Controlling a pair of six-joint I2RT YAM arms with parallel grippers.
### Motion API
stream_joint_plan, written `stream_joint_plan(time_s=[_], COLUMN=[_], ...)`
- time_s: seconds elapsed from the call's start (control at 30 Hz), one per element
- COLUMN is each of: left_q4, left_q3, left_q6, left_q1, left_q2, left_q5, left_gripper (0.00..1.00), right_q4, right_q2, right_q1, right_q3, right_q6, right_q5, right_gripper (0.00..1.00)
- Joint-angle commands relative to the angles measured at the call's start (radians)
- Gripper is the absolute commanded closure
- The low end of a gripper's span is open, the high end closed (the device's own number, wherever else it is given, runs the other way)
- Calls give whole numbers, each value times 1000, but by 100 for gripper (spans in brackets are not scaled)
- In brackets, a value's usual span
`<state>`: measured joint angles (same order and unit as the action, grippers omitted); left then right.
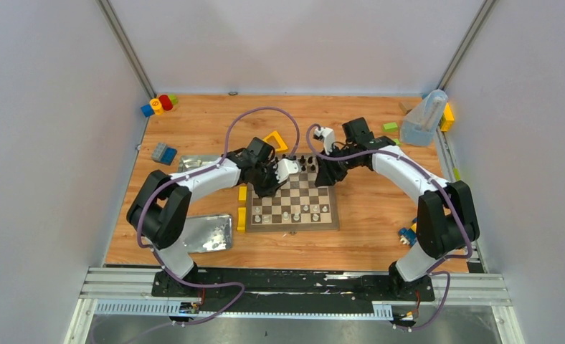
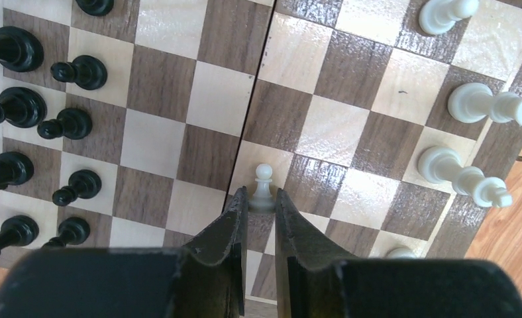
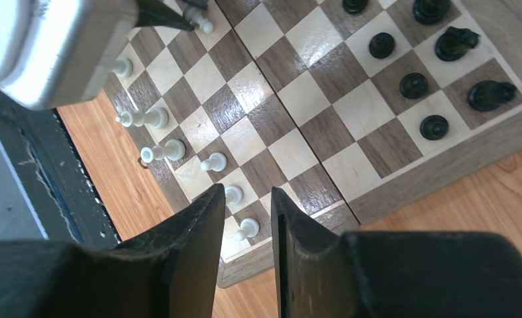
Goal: Set up the chess pieces on the board
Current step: Pick up the chess piece from the chessboard, then place the chess piece on the chessboard.
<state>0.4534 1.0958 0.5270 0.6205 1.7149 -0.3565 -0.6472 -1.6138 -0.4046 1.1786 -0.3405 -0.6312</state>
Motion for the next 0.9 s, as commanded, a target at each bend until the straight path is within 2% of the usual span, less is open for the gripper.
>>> stream_joint_plan(time_s=[0.0, 0.2, 0.37, 0.67, 0.87], left_q4=[-93, -112, -120, -119, -119], left_q3=[-37, -8, 15, 82, 91], left_q6=[-43, -103, -168, -254, -268], left_q1=[3, 4, 9, 20, 30], left_q2=[-100, -143, -170, -182, -184], left_q5=[-37, -147, -254, -325, -326], left_gripper=[90, 89, 89, 87, 87], right_q4=[78, 127, 151, 154, 154], right_q2=[51, -23, -111, -175, -193], right_q1=[88, 123, 109, 41, 30], right_q3=[28, 57, 100, 147, 154], right_q6=[89, 188, 230, 248, 253], right_q5=[-186, -441, -556, -597, -613], right_gripper=[68, 68, 68, 64, 67])
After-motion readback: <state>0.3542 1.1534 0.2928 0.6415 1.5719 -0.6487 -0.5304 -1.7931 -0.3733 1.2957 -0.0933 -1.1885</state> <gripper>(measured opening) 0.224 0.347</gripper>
